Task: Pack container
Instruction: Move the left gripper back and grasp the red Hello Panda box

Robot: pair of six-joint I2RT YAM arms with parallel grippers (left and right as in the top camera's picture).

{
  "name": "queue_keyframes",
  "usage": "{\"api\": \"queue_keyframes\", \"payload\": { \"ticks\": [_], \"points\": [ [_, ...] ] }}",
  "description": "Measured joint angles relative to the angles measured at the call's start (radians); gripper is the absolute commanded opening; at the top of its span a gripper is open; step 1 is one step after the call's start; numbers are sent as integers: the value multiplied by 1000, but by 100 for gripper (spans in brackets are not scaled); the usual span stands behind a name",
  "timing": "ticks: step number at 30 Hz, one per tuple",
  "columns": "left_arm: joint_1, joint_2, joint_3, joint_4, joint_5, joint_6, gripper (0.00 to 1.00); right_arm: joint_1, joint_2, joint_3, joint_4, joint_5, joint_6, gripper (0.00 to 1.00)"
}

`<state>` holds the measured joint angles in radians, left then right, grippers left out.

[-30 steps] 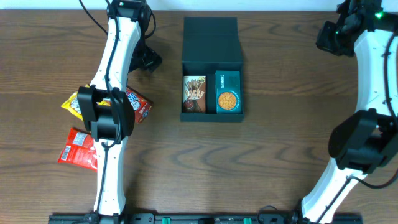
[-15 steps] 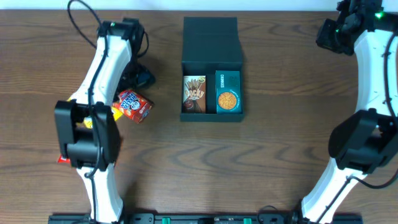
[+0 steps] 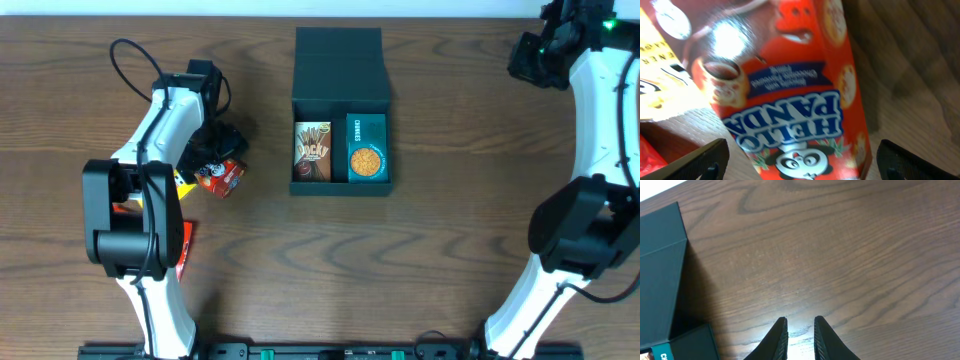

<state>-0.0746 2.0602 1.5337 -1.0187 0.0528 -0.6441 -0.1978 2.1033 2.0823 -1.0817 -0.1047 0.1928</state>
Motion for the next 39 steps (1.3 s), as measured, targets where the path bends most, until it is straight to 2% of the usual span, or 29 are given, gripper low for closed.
{"api": "queue_keyframes", "payload": {
  "ticks": [20,24,25,26,34,39],
  "points": [
    [56,0,-121,142,1,13,95,0,0,0,-7,0,0,18],
    [84,0,-125,169,16,21,100,0,0,0,-8,0,0,18],
    [89,0,-125,171,19,20,93,0,0,0,-9,0,0,18],
    [90,0,-125,171,22,25,91,0,0,0,-10,-2,0,19],
    [90,0,-115,169,44,49,77,0,0,0,-12,-11,0,18],
    [71,0,-18,158,49,92,73,0,0,0,-13,-12,0,18]
  ]
}}
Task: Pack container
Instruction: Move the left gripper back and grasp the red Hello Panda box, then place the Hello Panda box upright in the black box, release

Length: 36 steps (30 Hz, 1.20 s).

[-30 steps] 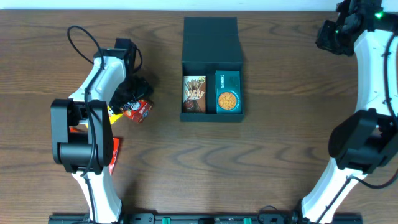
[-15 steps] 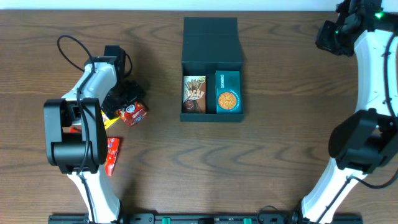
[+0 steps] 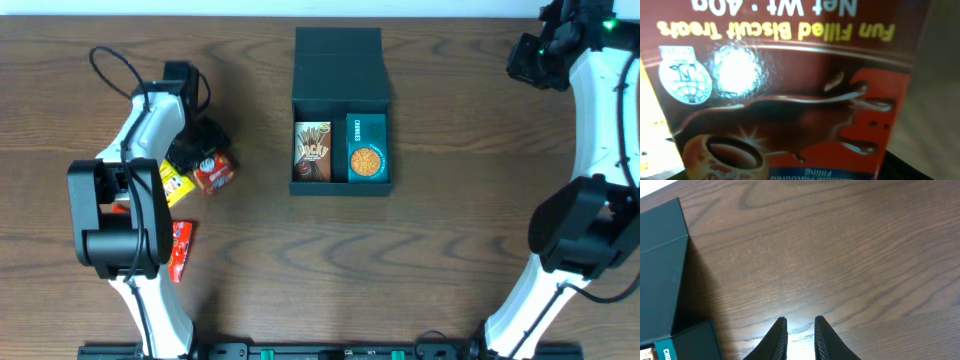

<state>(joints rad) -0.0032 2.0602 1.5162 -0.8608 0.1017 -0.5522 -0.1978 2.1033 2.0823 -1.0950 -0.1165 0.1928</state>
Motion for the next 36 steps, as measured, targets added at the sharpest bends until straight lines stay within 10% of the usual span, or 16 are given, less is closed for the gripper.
{"api": "queue_keyframes", "payload": {
  "ticks": [14,33,36],
  "points": [
    [-360,0,418,-31,13,90,73,0,0,0,4,5,0,19],
    [-621,112,426,32,144,92,74,-2,0,0,-20,6,-51,19],
    [-621,112,426,29,162,81,95,-2,0,0,-19,6,-58,19]
  ]
}}
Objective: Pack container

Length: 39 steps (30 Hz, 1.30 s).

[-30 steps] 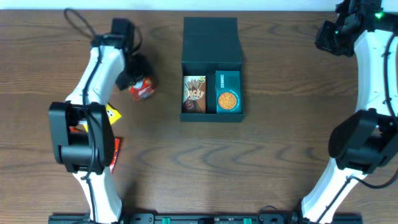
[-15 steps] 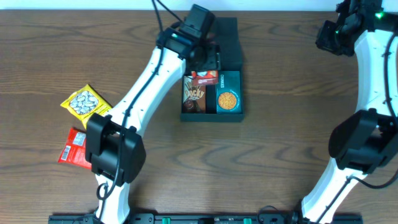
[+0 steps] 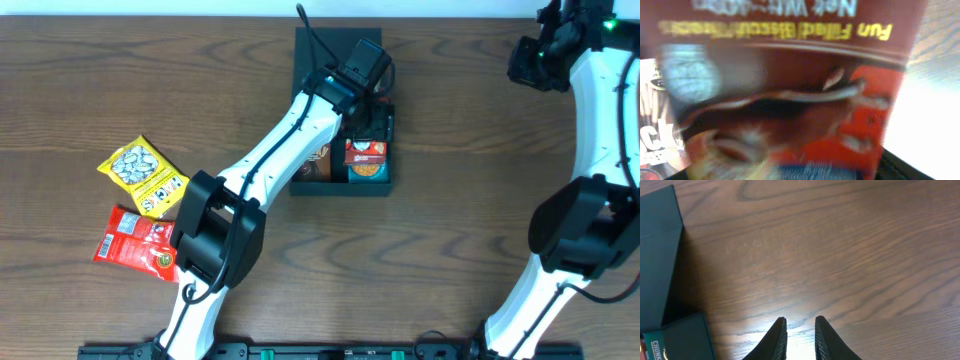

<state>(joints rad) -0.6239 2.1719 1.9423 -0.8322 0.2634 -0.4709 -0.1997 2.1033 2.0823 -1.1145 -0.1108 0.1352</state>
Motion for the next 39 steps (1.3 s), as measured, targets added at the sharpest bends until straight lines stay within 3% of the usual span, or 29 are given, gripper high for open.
{"api": "queue_keyframes", "payload": {
  "ticks": [13,15,16,20,25,29,33,39],
  "points": [
    [17,-1,8,-61,-9,-3,95,0,0,0,-3,0,-14,18],
    [47,-3,30,-124,-62,-4,96,0,0,0,-8,-5,-15,6],
    [71,-8,47,-157,-97,-7,95,0,0,0,-12,-13,-17,2],
    [229,-107,76,-204,-218,-30,95,13,0,0,-18,-129,-61,2],
    [490,-256,108,-252,-268,-45,95,118,8,-10,-25,-261,-103,2],
    [669,-275,111,-354,-275,-49,95,220,30,-25,-29,-357,-171,2],
    [763,-272,109,-391,-279,-45,95,302,34,-74,6,-514,-253,2],
    [771,-272,109,-390,-284,-9,95,334,51,-205,23,-788,-325,2]
  ]
}}
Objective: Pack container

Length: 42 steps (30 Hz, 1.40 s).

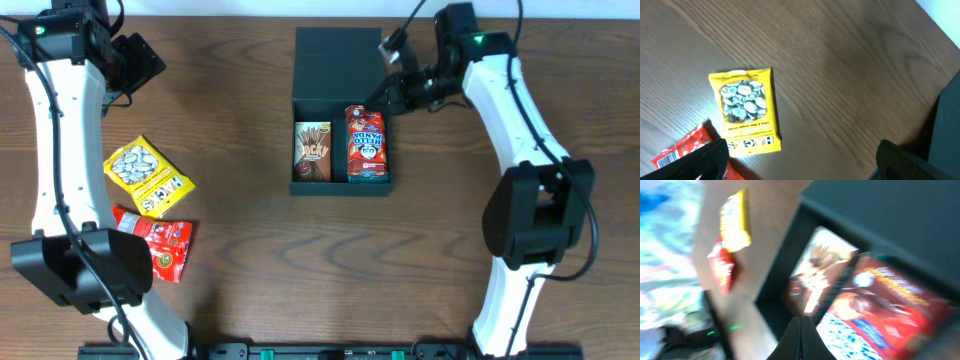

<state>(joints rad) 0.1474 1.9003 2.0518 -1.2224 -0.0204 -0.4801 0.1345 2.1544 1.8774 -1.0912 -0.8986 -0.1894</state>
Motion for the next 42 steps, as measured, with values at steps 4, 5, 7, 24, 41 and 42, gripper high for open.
{"api": "queue_keyframes", "payload": {
  "ticks": [4,5,7,24,41,42],
  "points": [
    [-1,0,0,8,-3,15,95,1,41,-77,8,-86,-19,2],
    [-1,0,0,8,-3,18,95,2,50,-102,15,-98,-24,2],
    [-1,0,0,10,-3,18,95,7,56,-140,42,-102,-31,2],
    [-1,0,0,10,-6,18,95,37,56,-188,79,-43,47,2],
    [-1,0,-84,-148,-94,13,97,27,-47,135,49,332,96,1],
    [-1,0,-111,-143,-97,4,97,24,-53,153,49,344,95,2]
  ]
}}
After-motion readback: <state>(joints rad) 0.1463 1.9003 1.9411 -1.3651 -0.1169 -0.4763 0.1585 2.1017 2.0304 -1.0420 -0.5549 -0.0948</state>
